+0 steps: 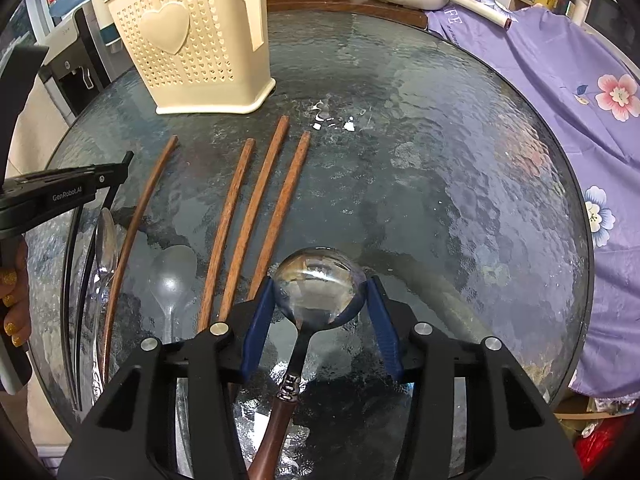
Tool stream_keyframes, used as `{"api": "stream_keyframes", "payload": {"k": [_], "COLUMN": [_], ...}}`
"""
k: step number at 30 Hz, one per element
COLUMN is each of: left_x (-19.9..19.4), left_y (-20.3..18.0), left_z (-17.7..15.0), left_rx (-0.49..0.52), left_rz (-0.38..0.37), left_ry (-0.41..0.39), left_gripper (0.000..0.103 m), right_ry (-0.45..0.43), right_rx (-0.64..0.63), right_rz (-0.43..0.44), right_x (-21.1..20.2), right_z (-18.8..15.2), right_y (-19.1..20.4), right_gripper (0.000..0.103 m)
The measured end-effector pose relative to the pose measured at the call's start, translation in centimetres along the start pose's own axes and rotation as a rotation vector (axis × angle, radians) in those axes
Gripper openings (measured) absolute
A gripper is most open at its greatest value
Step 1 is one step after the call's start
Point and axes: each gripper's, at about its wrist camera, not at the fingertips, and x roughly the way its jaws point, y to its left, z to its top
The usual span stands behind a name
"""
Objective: Organize utensils
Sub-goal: 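Close the right tool on the ladle neck while the left tool closes on the black chopstick, then lift the ladle with the right tool while the left tool lifts the chopstick toward the holder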
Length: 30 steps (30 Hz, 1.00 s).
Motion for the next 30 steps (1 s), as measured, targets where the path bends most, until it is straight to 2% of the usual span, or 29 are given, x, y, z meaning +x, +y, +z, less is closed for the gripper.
{"api": "stream_keyframes", "payload": {"k": [8, 17, 30], "left_x": [-3.0, -8.8, -14.9], "left_y": [0.3, 0.2, -0.1], "left_z": [-0.3, -1.0, -1.9], "left_rx": [-0.002, 0.017, 0.037], "left_rz": [-0.048, -0.082, -0.132], "left_ry": [-0.069, -0.203, -0.343], "left_gripper": [0.008, 0.008, 0.007], "right_ry": [-0.117, -0.243, -0.344], "right_rx": [-0.032, -0.081, -0.117], "right_rz": [0.027, 0.045, 0.072], "right_x": [-3.2, -7.7, -11.8], "right_z": [-0.2, -0.6, -0.9], "right_y": [-0.5, -0.3, 0.0], "right_gripper": [0.048, 0.047, 0.047]}}
